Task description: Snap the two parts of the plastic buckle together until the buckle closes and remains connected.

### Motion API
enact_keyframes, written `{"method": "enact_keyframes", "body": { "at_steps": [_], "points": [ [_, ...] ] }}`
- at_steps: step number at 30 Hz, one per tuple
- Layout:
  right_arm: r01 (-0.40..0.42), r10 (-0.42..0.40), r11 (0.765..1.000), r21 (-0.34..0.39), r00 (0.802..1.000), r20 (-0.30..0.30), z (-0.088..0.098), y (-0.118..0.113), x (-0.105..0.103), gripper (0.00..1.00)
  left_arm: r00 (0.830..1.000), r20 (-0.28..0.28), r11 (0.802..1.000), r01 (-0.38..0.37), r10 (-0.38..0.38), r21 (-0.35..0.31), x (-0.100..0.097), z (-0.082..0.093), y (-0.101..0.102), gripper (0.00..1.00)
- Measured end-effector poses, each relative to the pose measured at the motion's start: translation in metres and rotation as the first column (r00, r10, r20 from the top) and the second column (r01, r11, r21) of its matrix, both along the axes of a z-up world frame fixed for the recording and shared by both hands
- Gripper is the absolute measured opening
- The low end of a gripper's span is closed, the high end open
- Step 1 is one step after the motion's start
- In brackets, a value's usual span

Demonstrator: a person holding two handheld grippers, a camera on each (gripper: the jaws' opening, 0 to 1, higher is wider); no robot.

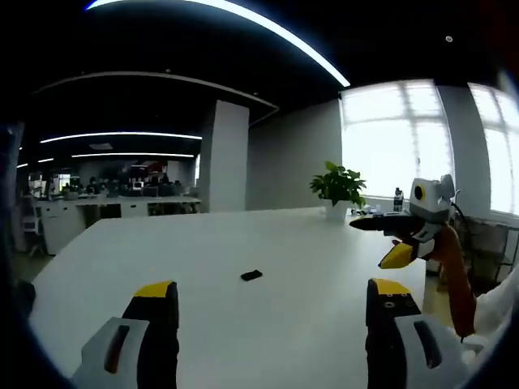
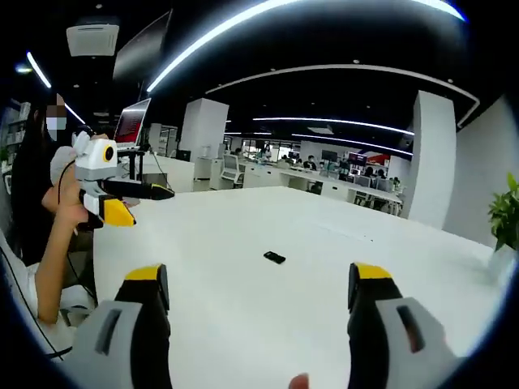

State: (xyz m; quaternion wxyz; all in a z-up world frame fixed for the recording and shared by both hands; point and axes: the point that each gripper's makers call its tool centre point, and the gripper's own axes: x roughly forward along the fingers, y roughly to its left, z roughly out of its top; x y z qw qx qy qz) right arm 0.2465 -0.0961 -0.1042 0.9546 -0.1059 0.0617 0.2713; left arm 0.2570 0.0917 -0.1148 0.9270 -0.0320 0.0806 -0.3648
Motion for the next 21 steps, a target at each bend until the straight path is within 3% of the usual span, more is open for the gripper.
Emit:
{"method": "enact_keyframes", "body": {
  "at_steps": [5,12,16,21],
  "points": [
    [0.064,-0.064,0.998,0.000,0.998,-0.018,-0.010,-0.013,-0.003,0.93,0.999,-0.008,0.999,-0.040,0.040,-0.023,-0.005,-0.006,0.008,0.98],
    [0.133,-0.133,0.991,-0.006,0.990,-0.036,-0.017,-0.028,-0.011,0.96,0.992,-0.011,0.992,-0.126,0.126,0.014,-0.007,-0.015,0.024,0.99],
    [0.197,-0.197,0.980,-0.002,0.980,-0.041,-0.018,-0.041,-0.017,0.98,0.989,-0.023,0.989,-0.143,0.144,0.037,-0.012,-0.023,0.030,0.99],
    [0.294,-0.294,0.956,0.011,0.956,-0.003,-0.008,-0.062,-0.027,1.00,0.984,-0.033,0.985,-0.173,0.173,0.004,-0.014,-0.022,0.032,0.98]
  ]
}}
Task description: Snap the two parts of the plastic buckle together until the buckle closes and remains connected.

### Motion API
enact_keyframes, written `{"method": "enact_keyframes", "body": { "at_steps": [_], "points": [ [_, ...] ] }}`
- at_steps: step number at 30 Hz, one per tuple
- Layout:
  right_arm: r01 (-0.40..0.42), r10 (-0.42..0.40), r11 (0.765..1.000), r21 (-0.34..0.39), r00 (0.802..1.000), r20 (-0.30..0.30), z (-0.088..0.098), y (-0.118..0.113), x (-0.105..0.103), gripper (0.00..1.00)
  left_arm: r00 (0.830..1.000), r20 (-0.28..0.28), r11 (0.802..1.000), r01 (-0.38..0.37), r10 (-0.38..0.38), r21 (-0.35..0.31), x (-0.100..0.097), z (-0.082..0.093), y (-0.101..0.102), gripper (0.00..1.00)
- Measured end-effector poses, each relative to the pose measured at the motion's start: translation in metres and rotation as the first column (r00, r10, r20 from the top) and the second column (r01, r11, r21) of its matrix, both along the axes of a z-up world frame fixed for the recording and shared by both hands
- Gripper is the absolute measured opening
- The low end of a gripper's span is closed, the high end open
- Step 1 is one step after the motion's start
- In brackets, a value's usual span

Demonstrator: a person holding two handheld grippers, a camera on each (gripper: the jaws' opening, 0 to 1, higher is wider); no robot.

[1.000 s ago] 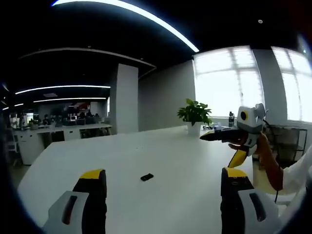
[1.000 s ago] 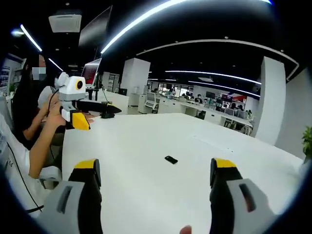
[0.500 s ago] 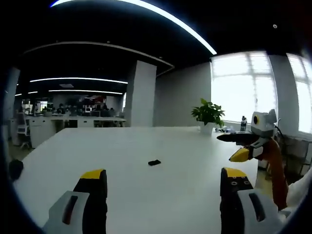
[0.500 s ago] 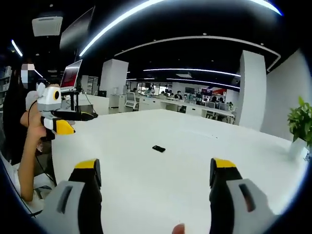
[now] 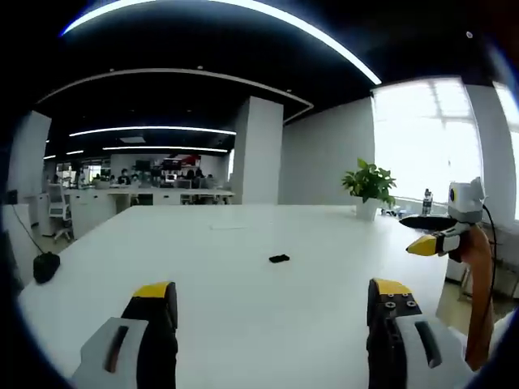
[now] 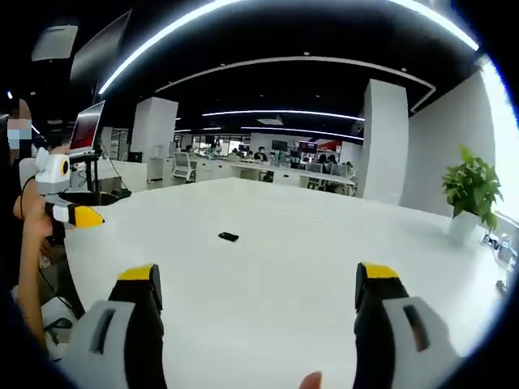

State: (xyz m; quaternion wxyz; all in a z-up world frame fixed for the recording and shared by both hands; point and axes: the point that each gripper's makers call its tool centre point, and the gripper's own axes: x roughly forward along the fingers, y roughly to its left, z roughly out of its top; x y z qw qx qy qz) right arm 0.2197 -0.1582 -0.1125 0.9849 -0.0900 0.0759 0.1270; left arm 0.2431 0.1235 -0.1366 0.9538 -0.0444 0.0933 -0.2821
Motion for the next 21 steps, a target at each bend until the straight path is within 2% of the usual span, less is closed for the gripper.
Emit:
{"method": "enact_keyframes", "body": {
  "at_steps": [7,10,14,18,21],
  "points": [
    [0.068,-0.068,0.997,0.031,0.998,-0.009,-0.010,-0.010,-0.016,1.00,0.999,-0.018,0.998,-0.035,0.036,0.043,-0.004,-0.006,0.008,0.98],
    [0.101,-0.100,0.994,0.043,0.995,-0.030,-0.019,-0.015,-0.020,1.00,0.998,-0.013,0.997,-0.060,0.061,0.042,-0.009,-0.005,0.017,0.98],
    [0.107,-0.104,0.992,0.070,0.994,-0.044,-0.021,-0.018,-0.022,1.00,0.994,-0.014,0.992,-0.103,0.104,0.067,-0.015,-0.007,0.032,0.98],
    [0.132,-0.132,0.984,0.117,0.991,-0.011,-0.018,-0.024,-0.026,1.00,0.990,-0.001,0.988,-0.142,0.142,0.054,-0.017,-0.005,0.042,0.97],
    [0.127,-0.123,0.985,0.114,0.992,-0.034,-0.027,-0.023,-0.027,1.00,0.989,0.001,0.988,-0.146,0.147,0.047,-0.017,-0.005,0.045,0.97]
  ]
}}
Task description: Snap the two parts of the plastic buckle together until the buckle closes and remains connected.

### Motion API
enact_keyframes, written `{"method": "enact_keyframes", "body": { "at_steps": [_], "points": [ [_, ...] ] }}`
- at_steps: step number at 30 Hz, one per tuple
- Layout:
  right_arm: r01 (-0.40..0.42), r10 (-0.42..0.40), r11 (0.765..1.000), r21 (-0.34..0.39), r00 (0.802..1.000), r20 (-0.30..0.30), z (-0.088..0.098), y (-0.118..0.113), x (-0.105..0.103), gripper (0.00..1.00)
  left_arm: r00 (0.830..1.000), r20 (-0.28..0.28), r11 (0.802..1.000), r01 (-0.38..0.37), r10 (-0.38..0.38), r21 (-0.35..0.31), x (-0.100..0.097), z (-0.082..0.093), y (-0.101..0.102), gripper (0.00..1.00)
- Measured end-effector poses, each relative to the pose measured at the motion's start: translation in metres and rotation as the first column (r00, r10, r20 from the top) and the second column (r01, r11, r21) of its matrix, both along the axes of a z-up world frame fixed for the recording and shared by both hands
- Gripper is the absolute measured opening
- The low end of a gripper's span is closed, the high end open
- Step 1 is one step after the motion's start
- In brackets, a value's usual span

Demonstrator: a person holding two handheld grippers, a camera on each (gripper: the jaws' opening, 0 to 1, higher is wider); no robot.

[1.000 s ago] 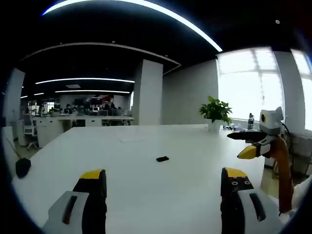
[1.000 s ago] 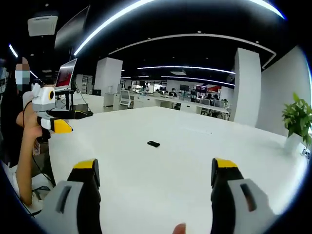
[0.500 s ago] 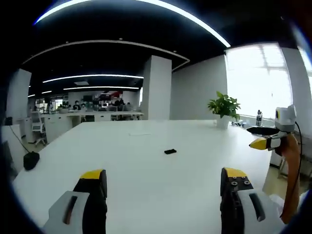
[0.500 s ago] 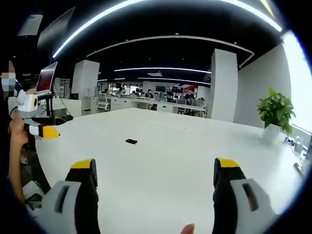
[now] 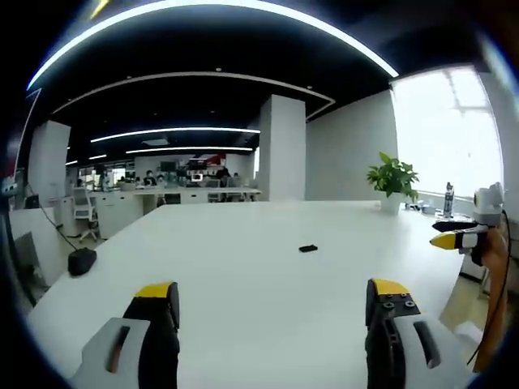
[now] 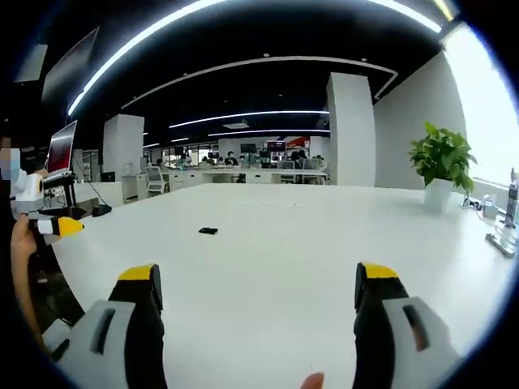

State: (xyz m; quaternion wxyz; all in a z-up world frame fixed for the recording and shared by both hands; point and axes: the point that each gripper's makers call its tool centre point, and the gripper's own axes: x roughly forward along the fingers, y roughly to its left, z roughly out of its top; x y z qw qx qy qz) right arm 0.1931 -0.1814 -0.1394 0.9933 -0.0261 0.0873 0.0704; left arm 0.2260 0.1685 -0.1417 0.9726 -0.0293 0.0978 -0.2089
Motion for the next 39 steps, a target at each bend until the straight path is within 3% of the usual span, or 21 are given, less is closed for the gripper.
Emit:
{"method": "enact_keyframes", "body": {
  "at_steps": [10,21,23,27,33,39],
  "points": [
    [-0.010,0.009,0.999,-0.037,1.000,-0.010,-0.004,0.007,-0.003,1.00,0.999,-0.029,1.000,-0.027,0.027,0.002,0.006,-0.013,0.006,0.97],
    [0.017,-0.020,0.996,-0.085,0.999,-0.039,-0.019,0.012,-0.013,1.00,1.000,-0.022,1.000,0.016,-0.017,-0.025,-0.004,-0.022,-0.008,0.97],
    [0.049,-0.051,0.995,-0.089,0.998,-0.027,-0.017,0.007,-0.015,1.00,1.000,-0.014,0.999,0.020,-0.020,-0.030,-0.009,-0.018,-0.009,0.97],
    [0.034,-0.036,0.996,-0.084,0.999,-0.019,-0.016,0.010,-0.020,1.00,1.000,0.023,1.000,0.013,-0.012,-0.015,-0.014,-0.006,-0.010,0.98],
    [0.026,-0.026,0.993,-0.111,1.000,0.001,-0.012,0.013,-0.030,1.00,0.999,0.005,0.999,0.032,-0.032,0.006,-0.025,-0.017,-0.014,0.98],
    [0.026,-0.022,0.992,-0.127,0.999,0.032,-0.001,0.012,-0.032,1.00,1.000,0.018,1.000,0.002,-0.002,0.004,-0.025,-0.012,-0.006,0.98]
  ]
}}
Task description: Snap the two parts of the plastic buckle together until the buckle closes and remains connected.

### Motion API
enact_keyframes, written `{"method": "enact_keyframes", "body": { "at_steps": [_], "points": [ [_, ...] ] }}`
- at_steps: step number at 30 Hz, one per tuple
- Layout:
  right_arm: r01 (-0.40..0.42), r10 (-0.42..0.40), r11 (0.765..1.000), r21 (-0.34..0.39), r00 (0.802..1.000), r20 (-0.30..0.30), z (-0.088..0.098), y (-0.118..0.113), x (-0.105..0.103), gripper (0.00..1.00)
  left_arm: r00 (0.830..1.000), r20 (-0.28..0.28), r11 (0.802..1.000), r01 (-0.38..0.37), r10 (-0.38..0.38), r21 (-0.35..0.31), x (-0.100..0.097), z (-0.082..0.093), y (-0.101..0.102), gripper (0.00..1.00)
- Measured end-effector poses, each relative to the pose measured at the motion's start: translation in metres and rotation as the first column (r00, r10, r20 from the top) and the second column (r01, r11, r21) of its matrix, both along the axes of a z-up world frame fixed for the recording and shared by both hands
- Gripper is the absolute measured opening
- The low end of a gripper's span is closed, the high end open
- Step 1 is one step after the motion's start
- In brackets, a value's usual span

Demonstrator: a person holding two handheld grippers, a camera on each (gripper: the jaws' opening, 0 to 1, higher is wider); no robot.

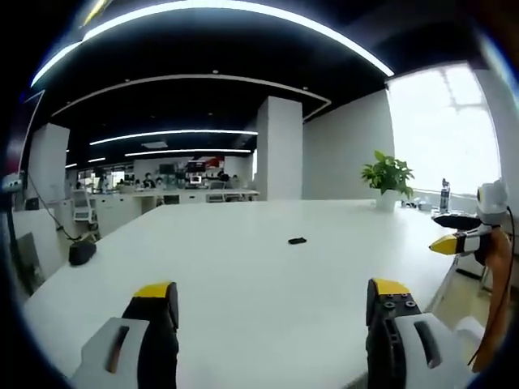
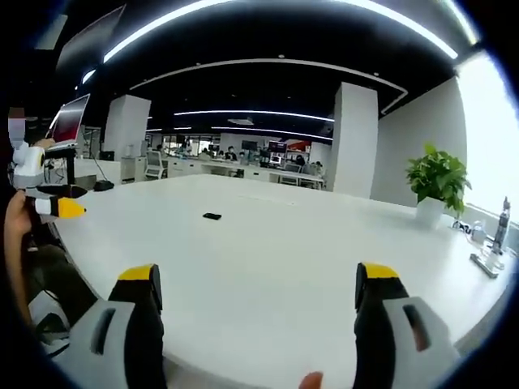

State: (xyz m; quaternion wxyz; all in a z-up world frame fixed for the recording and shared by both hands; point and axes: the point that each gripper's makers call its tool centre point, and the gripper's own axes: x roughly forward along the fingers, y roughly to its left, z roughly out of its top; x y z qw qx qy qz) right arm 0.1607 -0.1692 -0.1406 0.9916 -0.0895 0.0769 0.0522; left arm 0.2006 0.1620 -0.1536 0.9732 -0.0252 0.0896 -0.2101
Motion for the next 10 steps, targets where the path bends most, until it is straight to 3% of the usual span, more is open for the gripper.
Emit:
{"method": "enact_keyframes", "body": {
  "at_steps": [3,7,10],
  "points": [
    [-0.005,0.005,1.000,-0.004,1.000,-0.003,0.002,0.001,-0.001,1.00,1.000,0.007,1.000,-0.006,0.007,-0.019,0.003,0.002,0.003,0.98],
    [0.008,-0.009,1.000,0.003,0.999,0.049,0.017,0.000,-0.005,1.00,0.999,0.020,0.999,-0.031,0.032,-0.024,0.004,0.005,0.007,0.98],
    [0.012,-0.012,1.000,0.001,0.999,0.042,0.015,0.000,-0.004,1.00,0.999,0.021,0.999,-0.030,0.031,-0.023,0.003,0.006,0.007,0.98]
  ]
}}
